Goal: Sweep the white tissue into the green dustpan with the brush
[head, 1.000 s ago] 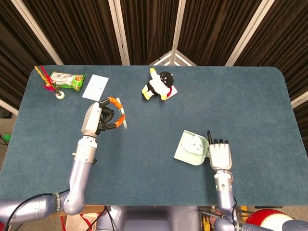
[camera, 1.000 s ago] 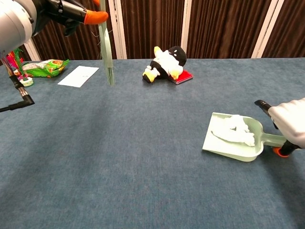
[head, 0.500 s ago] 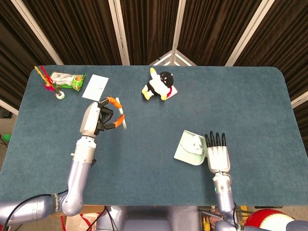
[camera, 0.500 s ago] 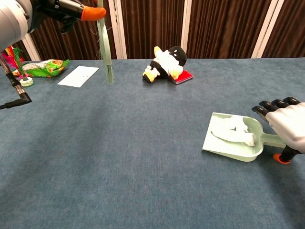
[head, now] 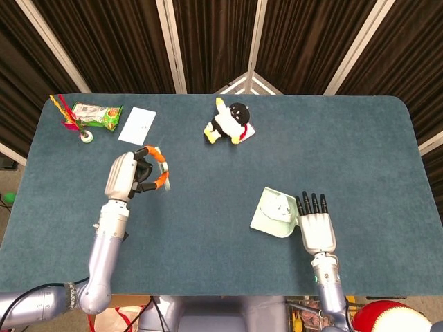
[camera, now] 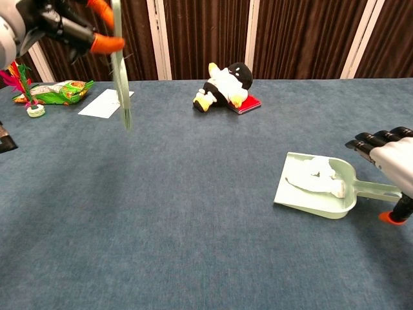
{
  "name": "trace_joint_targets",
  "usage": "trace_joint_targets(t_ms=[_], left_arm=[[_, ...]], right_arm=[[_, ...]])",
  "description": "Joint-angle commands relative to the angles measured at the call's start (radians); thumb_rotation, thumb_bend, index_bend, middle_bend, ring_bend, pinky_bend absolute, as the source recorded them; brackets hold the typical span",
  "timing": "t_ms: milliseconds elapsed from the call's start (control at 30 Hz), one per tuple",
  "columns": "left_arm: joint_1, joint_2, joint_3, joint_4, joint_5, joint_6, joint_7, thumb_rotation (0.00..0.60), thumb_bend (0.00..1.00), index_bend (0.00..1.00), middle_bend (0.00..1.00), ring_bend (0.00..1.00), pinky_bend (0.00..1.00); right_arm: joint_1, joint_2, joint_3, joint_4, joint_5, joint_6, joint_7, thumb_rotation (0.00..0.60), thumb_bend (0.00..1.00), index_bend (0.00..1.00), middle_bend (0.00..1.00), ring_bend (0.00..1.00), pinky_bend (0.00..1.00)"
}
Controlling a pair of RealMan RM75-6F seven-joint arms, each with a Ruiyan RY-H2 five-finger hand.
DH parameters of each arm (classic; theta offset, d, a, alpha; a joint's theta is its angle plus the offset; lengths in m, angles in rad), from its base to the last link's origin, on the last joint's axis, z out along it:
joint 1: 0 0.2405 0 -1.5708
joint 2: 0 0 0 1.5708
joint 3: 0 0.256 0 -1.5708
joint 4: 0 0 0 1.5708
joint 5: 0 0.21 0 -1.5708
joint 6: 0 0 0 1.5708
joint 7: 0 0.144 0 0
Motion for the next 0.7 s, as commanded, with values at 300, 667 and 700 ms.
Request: trace_joint_targets(t_ms=[300, 667, 700], left_arm=[[0.035, 0.194, 0.112, -0.098, -0.186, -0.178, 0.121, 0.6, 0.0, 0.13, 0.37, 0.24, 0.29], [0.105, 0.267, 0.175, -0.093, -0.036, -0.185, 0.004, 0.6, 0.0, 0.0, 0.13, 0.01, 0.04], [0.112, 0.272, 0.18, -0.091, -0.021, -0.183, -0.007, 0.6, 0.0, 0.0, 0.1, 0.0, 0.01]], right_arm=[[-0.007, 0.04, -0.008, -0.052, -0.004, 0.012, 0.01, 0.6, 0.17, 0.0, 0.0, 0.0, 0.04], [-0.015, 0.099, -0.01, -0.083, -0.036, 0.025, 0.061, 0.6, 0.17, 0.0, 0.0, 0.0, 0.02], [-0.017, 0.106, -0.009, -0.086, -0.037, 0.025, 0.069, 0.6, 0.17, 0.0, 0.0, 0.0, 0.01]])
